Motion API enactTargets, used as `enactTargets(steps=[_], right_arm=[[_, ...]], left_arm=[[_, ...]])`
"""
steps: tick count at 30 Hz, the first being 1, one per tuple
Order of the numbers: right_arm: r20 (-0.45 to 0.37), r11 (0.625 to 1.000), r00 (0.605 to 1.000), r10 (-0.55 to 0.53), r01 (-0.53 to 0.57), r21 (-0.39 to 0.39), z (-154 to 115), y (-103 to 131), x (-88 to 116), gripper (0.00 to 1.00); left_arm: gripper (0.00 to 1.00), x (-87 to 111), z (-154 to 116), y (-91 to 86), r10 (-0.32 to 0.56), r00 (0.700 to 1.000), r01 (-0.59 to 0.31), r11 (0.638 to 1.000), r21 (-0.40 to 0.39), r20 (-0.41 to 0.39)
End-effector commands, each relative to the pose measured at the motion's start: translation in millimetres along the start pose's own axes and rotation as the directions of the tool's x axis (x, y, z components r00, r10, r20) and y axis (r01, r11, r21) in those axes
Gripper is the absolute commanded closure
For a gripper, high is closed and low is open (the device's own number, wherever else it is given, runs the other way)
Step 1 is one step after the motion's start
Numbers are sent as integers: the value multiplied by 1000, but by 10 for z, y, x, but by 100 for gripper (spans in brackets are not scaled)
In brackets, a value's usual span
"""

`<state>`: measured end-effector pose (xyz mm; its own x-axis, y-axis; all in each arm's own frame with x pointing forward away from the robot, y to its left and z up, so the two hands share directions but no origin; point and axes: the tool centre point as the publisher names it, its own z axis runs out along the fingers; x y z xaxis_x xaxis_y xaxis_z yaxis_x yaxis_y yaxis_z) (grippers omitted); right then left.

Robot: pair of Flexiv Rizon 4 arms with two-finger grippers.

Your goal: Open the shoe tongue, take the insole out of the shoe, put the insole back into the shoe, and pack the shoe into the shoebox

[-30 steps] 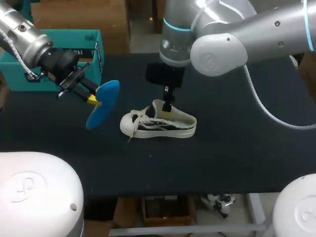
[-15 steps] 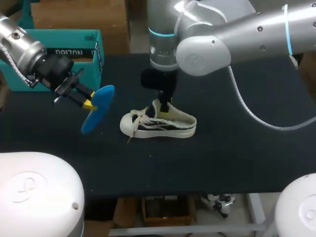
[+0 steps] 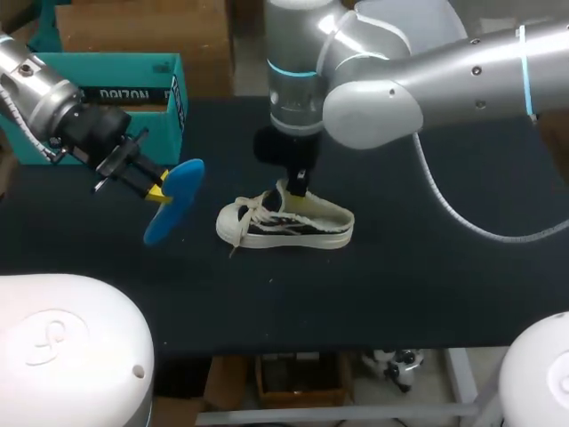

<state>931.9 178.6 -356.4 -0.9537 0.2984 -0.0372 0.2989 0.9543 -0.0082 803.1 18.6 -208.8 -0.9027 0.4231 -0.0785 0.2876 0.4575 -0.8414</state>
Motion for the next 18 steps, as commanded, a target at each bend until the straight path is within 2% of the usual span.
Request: enactTargets(steps=[1,5,11,18], right_arm=[[22,1000,1000,20,-19,-14,-51,-63,75,100],[25,998,998,61,-60,-27,-99,-74,108,100],[6,982,983,184,-183,-54,-209,-137,171,100],[-19,930,936,351,-351,-110,-355,-215,296,100]], left_arm=[[100,-52,7,9,7,1000,-7,1000,8,-17],[100,-94,24,-13,20,999,-20,1000,14,-36],[100,-239,52,-92,54,994,-49,998,45,-100],[100,-437,82,-292,97,980,-85,994,75,-176]])
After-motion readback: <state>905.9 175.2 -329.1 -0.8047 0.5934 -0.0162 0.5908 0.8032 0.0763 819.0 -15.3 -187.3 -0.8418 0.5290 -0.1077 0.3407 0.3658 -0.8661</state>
